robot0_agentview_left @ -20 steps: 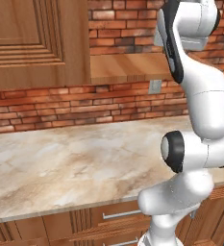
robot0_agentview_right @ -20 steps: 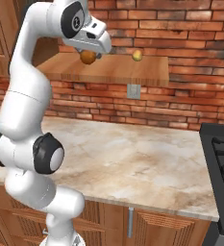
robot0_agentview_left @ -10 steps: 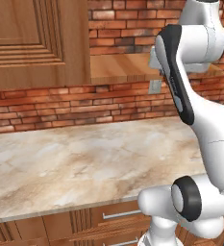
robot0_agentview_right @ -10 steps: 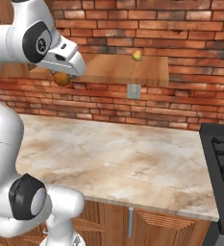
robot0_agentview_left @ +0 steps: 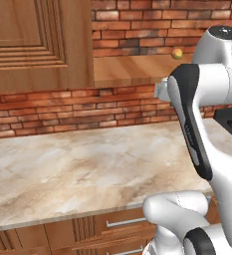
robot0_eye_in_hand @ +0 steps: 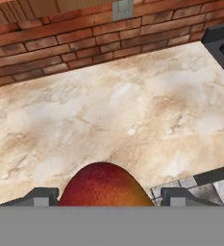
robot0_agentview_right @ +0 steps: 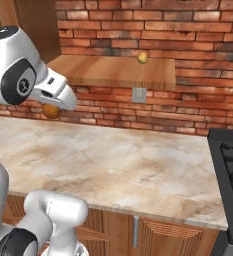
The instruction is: Pick the mangos from the cabinet and place them in one bowl. Pick the bell pepper from the sink and place it in the other bowl.
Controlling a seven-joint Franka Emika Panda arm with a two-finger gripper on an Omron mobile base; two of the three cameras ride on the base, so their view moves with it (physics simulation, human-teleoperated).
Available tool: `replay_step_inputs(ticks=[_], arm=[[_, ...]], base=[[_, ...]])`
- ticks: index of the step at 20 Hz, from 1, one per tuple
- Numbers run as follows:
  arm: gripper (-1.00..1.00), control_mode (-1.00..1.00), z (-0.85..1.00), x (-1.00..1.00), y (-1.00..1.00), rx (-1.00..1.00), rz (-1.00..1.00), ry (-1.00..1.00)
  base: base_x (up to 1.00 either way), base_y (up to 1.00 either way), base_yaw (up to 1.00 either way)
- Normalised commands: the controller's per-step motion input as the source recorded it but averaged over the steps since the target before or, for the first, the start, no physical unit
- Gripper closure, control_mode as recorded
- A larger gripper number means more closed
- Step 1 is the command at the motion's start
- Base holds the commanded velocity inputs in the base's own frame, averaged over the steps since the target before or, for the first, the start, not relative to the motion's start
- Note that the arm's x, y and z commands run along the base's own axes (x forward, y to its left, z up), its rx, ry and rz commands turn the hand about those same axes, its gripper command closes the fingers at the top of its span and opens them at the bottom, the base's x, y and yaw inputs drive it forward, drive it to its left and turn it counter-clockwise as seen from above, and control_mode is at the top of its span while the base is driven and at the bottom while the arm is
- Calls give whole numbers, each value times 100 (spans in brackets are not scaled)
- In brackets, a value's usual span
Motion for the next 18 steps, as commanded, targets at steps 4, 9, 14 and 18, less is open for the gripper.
replay_step_inputs(ticks=[4, 9, 14, 18], arm=[[100, -100, -15, -28, 0, 4, 0, 2], [100, -100, -11, -17, 0, 2, 0, 2], [100, -100, 0, 0, 0, 0, 0, 0], [100, 100, 0, 0, 0, 0, 0, 0]], base=[[0, 0, 0], [0, 0, 0], [0, 0, 0], [-6, 0, 0]])
